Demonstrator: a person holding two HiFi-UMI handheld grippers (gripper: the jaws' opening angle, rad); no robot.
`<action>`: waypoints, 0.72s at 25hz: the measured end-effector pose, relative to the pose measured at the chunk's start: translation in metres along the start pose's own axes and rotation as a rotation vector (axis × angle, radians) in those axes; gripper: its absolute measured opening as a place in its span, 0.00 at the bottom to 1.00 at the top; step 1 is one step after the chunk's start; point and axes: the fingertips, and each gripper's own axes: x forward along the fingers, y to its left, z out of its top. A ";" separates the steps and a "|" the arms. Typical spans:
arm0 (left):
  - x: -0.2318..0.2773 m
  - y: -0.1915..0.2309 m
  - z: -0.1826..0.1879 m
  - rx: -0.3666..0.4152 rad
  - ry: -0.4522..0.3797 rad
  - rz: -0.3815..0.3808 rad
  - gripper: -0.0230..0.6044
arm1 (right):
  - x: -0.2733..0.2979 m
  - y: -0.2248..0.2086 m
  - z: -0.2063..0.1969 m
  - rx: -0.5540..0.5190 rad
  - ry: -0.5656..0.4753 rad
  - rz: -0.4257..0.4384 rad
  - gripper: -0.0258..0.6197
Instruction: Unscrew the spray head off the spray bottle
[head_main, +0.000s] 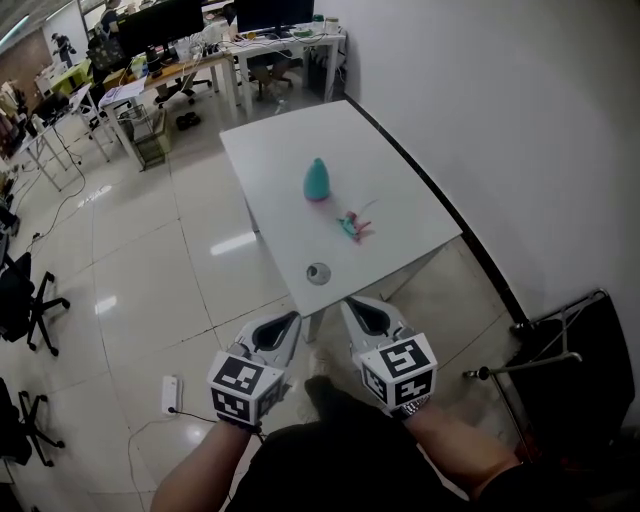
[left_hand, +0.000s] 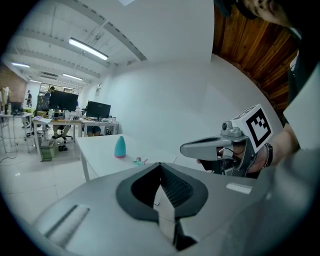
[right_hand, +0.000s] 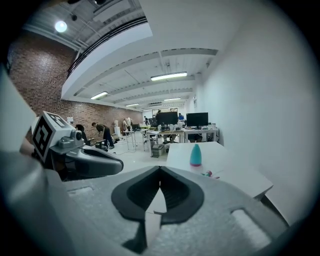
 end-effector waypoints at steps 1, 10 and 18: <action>0.003 0.004 -0.001 0.000 0.005 0.000 0.06 | 0.004 -0.001 -0.001 0.003 0.002 0.001 0.03; 0.047 0.039 0.008 0.017 0.073 -0.024 0.06 | 0.049 -0.036 -0.002 0.061 0.019 -0.022 0.03; 0.110 0.066 0.007 0.019 0.175 -0.078 0.06 | 0.097 -0.081 -0.011 0.141 0.067 -0.039 0.06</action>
